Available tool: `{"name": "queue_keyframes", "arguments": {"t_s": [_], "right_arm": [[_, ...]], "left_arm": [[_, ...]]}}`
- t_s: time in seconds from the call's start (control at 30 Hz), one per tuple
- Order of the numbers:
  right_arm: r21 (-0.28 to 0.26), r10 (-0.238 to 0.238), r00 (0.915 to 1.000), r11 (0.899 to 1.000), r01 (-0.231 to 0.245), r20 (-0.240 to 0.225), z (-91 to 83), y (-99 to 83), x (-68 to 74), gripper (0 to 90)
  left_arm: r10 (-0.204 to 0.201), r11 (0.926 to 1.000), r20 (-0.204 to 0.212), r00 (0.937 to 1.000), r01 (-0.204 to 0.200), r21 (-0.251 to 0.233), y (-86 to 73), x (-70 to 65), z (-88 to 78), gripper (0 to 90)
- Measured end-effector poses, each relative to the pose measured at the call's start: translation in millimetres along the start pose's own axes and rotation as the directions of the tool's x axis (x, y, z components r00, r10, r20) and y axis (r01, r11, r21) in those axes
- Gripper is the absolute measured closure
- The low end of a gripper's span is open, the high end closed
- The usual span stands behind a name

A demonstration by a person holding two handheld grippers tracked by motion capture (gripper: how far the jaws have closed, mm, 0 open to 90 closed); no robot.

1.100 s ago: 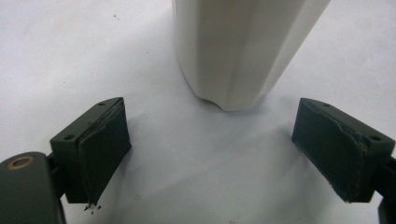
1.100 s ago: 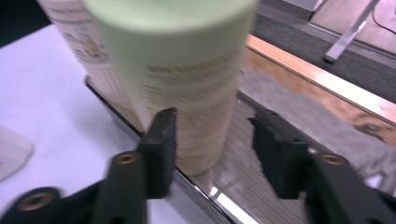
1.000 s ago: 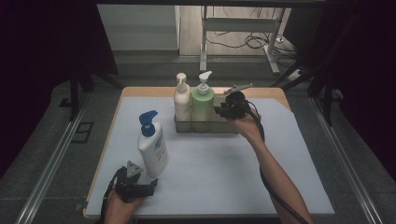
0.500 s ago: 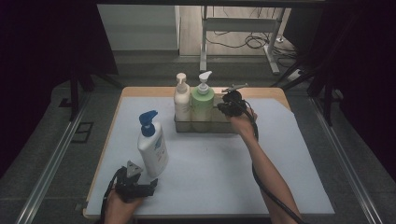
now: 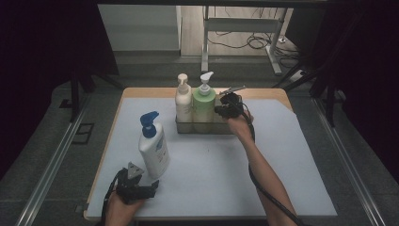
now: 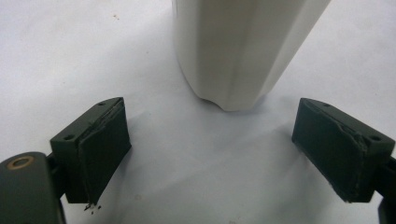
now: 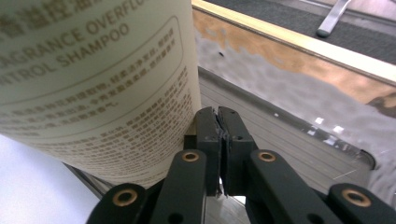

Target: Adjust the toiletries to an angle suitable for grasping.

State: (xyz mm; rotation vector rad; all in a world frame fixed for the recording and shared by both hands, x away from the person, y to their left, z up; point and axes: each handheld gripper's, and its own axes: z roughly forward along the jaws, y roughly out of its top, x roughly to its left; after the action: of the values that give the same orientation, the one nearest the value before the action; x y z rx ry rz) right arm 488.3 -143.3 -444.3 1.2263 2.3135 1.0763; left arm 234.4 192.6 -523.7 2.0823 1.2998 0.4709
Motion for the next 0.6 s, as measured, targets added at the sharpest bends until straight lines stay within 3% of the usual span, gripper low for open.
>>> {"name": "queue_keyframes", "arguments": {"t_s": [0.17,0.23,0.6], "right_arm": [[0.003,-0.003,0.9999,1.000,0.003,-0.015,0.8,0.3,3.8,89.4],[0.004,-0.009,1.0000,1.000,0.009,0.001,1.4,0.7,6.5,89.4],[-0.001,0.022,0.9997,1.000,-0.022,0.007,1.4,-1.1,7.9,89.7]], "left_arm": [[0.000,1.0000,0.000,1.0000,0.000,0.000,0.0,0.0,0.1,10.7],[0.000,1.0000,0.000,1.0000,0.000,0.000,0.0,0.0,0.0,10.8],[0.000,1.0000,0.000,1.0000,0.000,0.001,0.1,0.0,0.1,10.8]]}}
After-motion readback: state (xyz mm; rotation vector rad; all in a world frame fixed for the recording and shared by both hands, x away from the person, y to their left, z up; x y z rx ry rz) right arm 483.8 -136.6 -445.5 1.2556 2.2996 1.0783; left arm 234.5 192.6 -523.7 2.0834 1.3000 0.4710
